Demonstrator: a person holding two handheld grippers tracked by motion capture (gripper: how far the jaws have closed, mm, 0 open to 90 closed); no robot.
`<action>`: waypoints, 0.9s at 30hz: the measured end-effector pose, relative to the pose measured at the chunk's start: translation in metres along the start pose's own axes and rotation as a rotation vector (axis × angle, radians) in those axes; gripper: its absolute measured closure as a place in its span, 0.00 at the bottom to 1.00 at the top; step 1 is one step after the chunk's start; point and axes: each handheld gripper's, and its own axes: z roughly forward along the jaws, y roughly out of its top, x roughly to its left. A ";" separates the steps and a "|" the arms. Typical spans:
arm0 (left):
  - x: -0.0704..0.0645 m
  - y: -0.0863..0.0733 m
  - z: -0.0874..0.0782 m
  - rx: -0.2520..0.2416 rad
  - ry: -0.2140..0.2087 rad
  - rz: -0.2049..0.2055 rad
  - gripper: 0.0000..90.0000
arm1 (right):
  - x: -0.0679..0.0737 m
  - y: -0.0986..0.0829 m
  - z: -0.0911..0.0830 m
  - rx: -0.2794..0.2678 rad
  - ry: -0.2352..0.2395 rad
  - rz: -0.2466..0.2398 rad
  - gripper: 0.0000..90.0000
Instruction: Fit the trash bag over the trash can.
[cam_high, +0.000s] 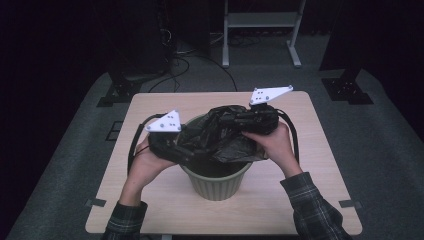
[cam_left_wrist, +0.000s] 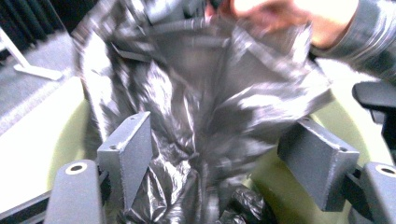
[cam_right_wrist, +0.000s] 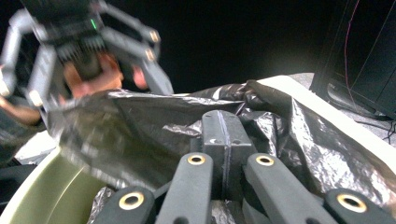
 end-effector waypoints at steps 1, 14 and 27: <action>0.001 0.002 -0.004 -0.019 0.000 -0.007 0.28 | 0.000 0.000 0.000 0.000 0.001 0.001 1.00; 0.018 0.040 0.008 -0.021 0.004 -0.040 0.29 | 0.003 0.000 0.005 -0.004 0.017 -0.008 1.00; 0.037 0.037 0.042 0.110 -0.015 -0.129 1.00 | 0.004 0.002 -0.010 -0.058 0.015 -0.005 1.00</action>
